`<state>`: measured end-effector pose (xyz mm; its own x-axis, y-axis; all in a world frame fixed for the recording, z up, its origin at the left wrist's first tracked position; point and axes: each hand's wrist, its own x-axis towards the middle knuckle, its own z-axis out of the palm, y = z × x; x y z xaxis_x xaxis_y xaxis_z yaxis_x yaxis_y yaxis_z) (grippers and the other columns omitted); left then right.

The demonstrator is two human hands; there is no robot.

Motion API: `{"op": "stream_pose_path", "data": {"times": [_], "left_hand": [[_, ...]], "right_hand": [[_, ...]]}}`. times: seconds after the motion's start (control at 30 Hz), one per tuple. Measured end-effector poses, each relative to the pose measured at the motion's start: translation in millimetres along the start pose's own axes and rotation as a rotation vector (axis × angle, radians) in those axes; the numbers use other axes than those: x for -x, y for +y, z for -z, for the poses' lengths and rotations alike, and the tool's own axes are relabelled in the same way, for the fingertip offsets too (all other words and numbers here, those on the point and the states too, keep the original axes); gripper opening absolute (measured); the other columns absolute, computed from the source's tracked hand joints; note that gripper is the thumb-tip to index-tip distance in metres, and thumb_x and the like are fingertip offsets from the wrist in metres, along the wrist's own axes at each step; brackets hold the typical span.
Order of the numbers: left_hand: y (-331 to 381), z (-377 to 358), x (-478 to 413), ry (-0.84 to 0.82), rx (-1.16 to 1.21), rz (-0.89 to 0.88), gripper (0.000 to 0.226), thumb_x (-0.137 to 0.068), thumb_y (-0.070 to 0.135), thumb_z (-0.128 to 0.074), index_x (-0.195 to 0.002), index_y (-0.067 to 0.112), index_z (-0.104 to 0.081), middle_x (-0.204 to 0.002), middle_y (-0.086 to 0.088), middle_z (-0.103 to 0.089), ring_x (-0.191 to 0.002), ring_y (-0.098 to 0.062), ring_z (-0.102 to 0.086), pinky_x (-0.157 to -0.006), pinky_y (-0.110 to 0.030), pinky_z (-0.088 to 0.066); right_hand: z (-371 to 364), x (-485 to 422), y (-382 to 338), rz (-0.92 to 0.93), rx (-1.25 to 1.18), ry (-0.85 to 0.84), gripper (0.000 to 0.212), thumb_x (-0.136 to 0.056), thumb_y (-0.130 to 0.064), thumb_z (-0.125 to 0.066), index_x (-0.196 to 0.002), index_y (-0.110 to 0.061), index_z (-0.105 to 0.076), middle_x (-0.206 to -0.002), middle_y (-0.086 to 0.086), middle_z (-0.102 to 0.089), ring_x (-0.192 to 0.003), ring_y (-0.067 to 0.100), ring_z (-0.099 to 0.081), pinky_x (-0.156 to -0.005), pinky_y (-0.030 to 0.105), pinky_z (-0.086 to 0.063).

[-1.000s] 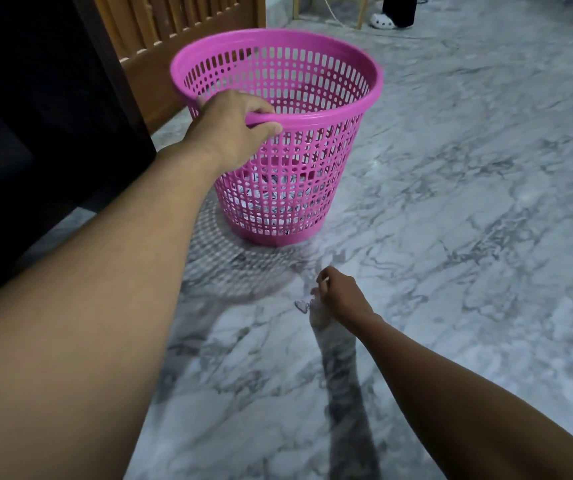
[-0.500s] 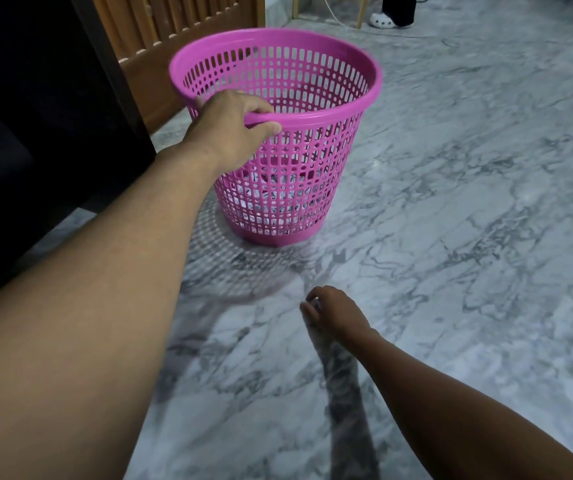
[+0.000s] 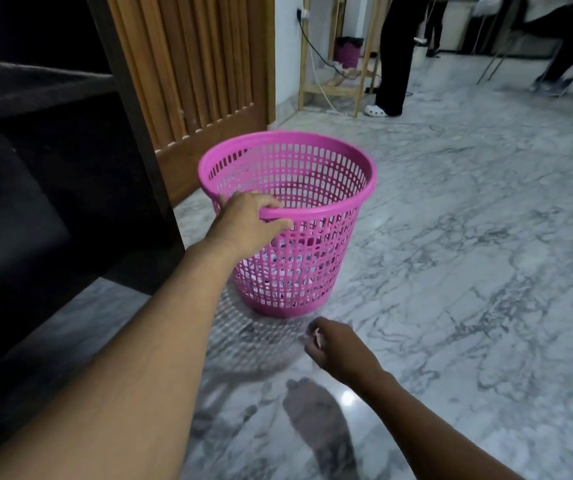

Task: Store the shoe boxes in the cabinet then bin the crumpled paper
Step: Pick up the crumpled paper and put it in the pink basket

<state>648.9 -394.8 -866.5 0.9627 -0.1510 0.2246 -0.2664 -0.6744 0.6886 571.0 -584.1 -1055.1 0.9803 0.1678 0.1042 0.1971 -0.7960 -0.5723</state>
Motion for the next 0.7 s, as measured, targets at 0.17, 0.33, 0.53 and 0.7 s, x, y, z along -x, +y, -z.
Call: {"op": "stream_pose_path", "data": {"times": [0.17,0.33,0.53,0.7], "left_hand": [[1.1,11.9,1.6,-0.073,-0.034,-0.031,0.031,-0.082,0.03,-0.076,-0.109,0.013,-0.072,-0.106,0.001,-0.065,-0.1,-0.017,-0.059,-0.085,-0.027,-0.043],[0.0,25.8,9.0,-0.145,-0.005,-0.048,0.021,-0.077,0.03,-0.081,-0.092,0.017,-0.075,-0.09,0.004,-0.066,-0.084,-0.015,-0.063,-0.066,-0.024,-0.043],[1.2,49.3,18.0,-0.305,0.021,0.03,0.016,-0.073,0.033,-0.084,-0.083,0.022,-0.077,-0.085,0.007,-0.072,-0.083,-0.009,-0.065,-0.073,-0.026,-0.049],[-6.9,44.9,11.7,0.354,0.113,0.082,0.023,-0.083,0.034,-0.075,-0.102,0.021,-0.074,-0.105,-0.003,-0.062,-0.104,-0.022,-0.059,-0.093,-0.031,-0.044]], "right_hand": [[97.1,-37.6,-77.0,0.415,-0.14,0.487,0.019,-0.081,-0.023,-0.053,-0.079,-0.01,-0.067,-0.073,0.003,-0.066,-0.065,0.018,-0.061,-0.061,0.029,-0.047],[166.4,-80.7,-116.8,0.392,-0.11,0.559,0.019,-0.085,-0.022,-0.055,-0.085,-0.013,-0.072,-0.082,0.001,-0.072,-0.072,0.012,-0.065,-0.068,0.029,-0.05],[188.7,-117.5,-117.9,0.046,0.024,0.035,0.039,-0.102,-0.039,-0.048,-0.12,-0.012,-0.069,-0.109,0.007,-0.072,-0.082,0.014,-0.065,-0.073,0.026,-0.047],[194.5,-128.7,-97.9,-0.037,0.176,0.015,0.045,-0.099,-0.05,-0.05,-0.129,-0.021,-0.064,-0.127,0.004,-0.068,-0.107,0.019,-0.064,-0.093,0.034,-0.048]]}}
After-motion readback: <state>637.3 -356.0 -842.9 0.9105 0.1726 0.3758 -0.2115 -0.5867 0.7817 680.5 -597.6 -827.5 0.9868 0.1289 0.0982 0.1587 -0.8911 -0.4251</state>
